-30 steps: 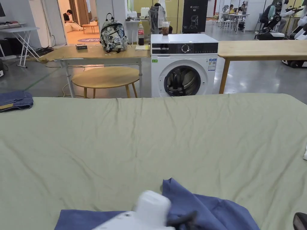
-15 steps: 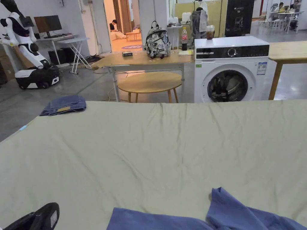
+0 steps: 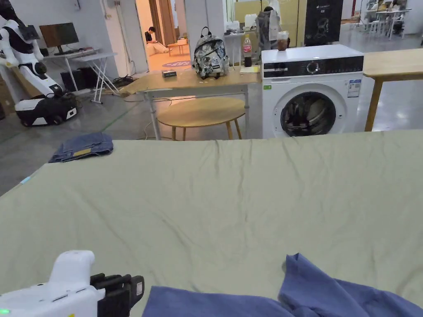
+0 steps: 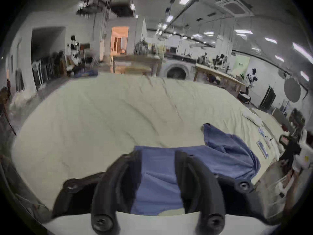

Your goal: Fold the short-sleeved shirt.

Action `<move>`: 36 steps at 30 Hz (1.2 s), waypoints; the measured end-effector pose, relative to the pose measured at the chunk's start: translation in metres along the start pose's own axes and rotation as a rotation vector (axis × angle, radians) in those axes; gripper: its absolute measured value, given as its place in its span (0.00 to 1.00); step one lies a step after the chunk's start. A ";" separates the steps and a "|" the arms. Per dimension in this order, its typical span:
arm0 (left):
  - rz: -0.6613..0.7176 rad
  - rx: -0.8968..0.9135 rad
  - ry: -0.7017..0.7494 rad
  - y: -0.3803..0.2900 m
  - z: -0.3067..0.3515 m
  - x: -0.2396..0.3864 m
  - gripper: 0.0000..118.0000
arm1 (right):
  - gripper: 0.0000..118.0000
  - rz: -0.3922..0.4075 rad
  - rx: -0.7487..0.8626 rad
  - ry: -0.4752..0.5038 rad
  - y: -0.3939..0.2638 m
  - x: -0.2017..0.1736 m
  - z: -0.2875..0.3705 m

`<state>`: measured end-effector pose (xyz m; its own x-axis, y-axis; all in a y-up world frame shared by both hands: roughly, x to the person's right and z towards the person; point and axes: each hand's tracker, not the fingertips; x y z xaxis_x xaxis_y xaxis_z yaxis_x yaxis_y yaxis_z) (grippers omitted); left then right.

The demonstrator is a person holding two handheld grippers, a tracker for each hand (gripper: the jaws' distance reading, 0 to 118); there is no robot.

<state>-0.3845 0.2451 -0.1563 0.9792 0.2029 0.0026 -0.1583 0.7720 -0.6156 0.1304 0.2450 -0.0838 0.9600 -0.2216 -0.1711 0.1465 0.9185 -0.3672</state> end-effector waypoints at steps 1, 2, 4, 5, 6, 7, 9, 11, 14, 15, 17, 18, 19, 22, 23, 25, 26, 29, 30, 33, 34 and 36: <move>0.038 -0.041 -0.023 0.004 -0.022 -0.009 0.40 | 0.00 -0.007 -0.003 -0.004 -0.002 0.003 0.000; 0.058 -0.100 -0.016 0.007 -0.047 -0.016 0.45 | 0.00 -0.016 -0.009 -0.008 -0.005 0.007 0.001; 0.030 -0.171 -0.012 0.007 -0.089 -0.021 0.49 | 0.00 -0.032 -0.026 -0.011 -0.010 0.015 0.001; 0.027 -0.198 0.000 0.007 -0.108 -0.024 0.49 | 0.00 -0.042 -0.032 -0.017 -0.013 0.019 0.001; 0.022 -0.227 0.009 0.006 -0.124 -0.027 0.49 | 0.00 -0.054 -0.039 -0.025 -0.014 0.022 0.000; 0.010 -0.249 0.018 0.005 -0.141 -0.029 0.49 | 0.00 -0.067 -0.049 -0.029 -0.017 0.028 0.000; 0.014 -0.286 0.064 -0.001 -0.151 -0.011 0.49 | 0.00 -0.083 -0.058 -0.045 -0.021 0.036 0.000; 0.032 -0.321 0.064 -0.004 -0.172 -0.016 0.49 | 0.00 -0.094 -0.071 -0.072 -0.024 0.043 0.001; 0.071 -0.401 0.058 -0.015 -0.193 -0.021 0.43 | 0.00 -0.111 -0.092 -0.102 -0.028 0.054 0.001; 0.036 -0.392 0.107 -0.016 -0.192 -0.017 0.39 | 0.00 -0.111 -0.098 -0.117 -0.029 0.054 0.002; -0.041 -0.376 0.100 -0.014 -0.181 -0.001 0.32 | 0.00 -0.099 -0.110 -0.143 -0.031 0.058 0.003; -0.060 -0.385 0.110 -0.014 -0.183 0.003 0.19 | 0.00 -0.090 -0.115 -0.156 -0.032 0.059 0.004; -0.051 -0.386 0.090 -0.012 -0.185 0.004 0.02 | 0.00 -0.084 -0.121 -0.170 -0.033 0.059 0.005; -0.040 -0.411 0.080 -0.013 -0.190 0.008 0.00 | 0.00 -0.103 -0.139 -0.210 -0.037 0.064 0.011; -0.063 -0.416 0.081 -0.015 -0.190 0.009 0.00 | 0.05 -0.122 -0.138 -0.236 -0.038 0.064 0.014; -0.057 -0.418 0.077 -0.013 -0.190 0.002 0.00 | 0.46 -0.189 -0.175 -0.274 -0.045 0.069 0.013; -0.041 -0.419 0.070 -0.012 -0.189 0.001 0.00 | 0.54 -0.248 -0.215 -0.273 -0.050 0.072 0.008; -0.003 -0.419 0.059 -0.013 -0.183 0.003 0.00 | 0.54 -0.434 -0.250 -0.220 -0.071 0.087 -0.009; 0.002 -0.417 0.058 -0.014 -0.182 0.003 0.00 | 0.54 -0.483 -0.259 -0.225 -0.078 0.092 -0.015; 0.003 -0.409 0.057 -0.016 -0.179 0.006 0.00 | 0.53 -0.589 -0.357 -0.249 -0.099 0.104 -0.040; 0.004 -0.407 0.059 -0.016 -0.177 0.008 0.00 | 0.53 -0.617 -0.389 -0.226 -0.105 0.105 -0.046; -0.001 -0.405 0.063 -0.015 -0.178 0.006 0.00 | 0.50 -0.607 -0.411 -0.209 -0.114 0.105 -0.055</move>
<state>-0.3531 0.1272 -0.2875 0.9872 0.1552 -0.0374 -0.1071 0.4703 -0.8760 0.2010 0.0991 -0.1103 0.7708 -0.5443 0.3310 0.6014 0.4506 -0.6597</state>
